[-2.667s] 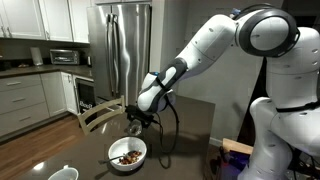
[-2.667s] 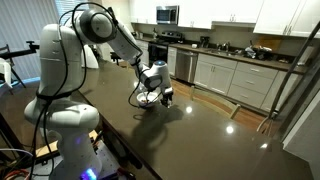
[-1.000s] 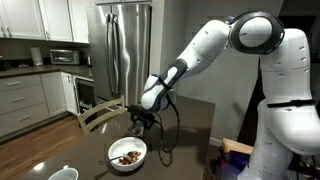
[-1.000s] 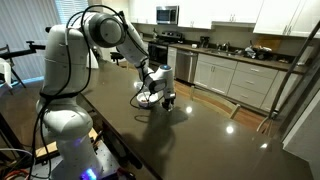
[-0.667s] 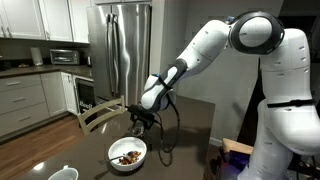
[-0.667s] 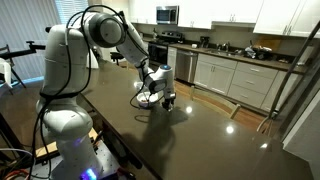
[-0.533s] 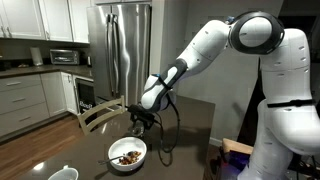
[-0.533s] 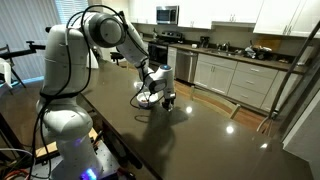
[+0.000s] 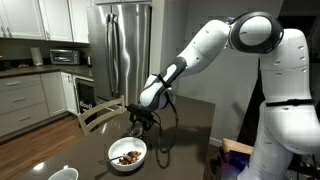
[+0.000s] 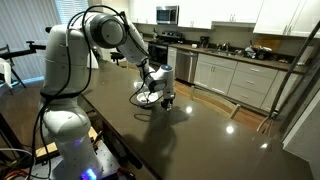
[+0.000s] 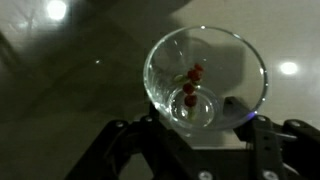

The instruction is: Pour the contents of the glass cup into the bowl

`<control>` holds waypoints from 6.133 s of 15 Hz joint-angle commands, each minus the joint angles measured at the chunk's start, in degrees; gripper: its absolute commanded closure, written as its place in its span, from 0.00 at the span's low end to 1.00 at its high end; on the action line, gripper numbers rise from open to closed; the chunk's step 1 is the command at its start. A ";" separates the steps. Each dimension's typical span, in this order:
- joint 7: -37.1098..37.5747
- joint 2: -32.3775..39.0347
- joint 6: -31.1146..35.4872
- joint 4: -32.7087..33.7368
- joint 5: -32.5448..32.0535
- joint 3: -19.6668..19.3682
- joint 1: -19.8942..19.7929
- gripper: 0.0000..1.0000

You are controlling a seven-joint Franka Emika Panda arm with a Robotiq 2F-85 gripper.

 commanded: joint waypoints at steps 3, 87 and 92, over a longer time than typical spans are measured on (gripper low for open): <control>0.34 -0.07 -0.44 0.14 -0.20 0.90 -1.03 0.33; -15.01 8.38 -27.50 11.35 47.00 -3.42 -11.54 0.00; -14.24 6.97 -23.62 10.36 45.31 -4.06 -9.50 0.00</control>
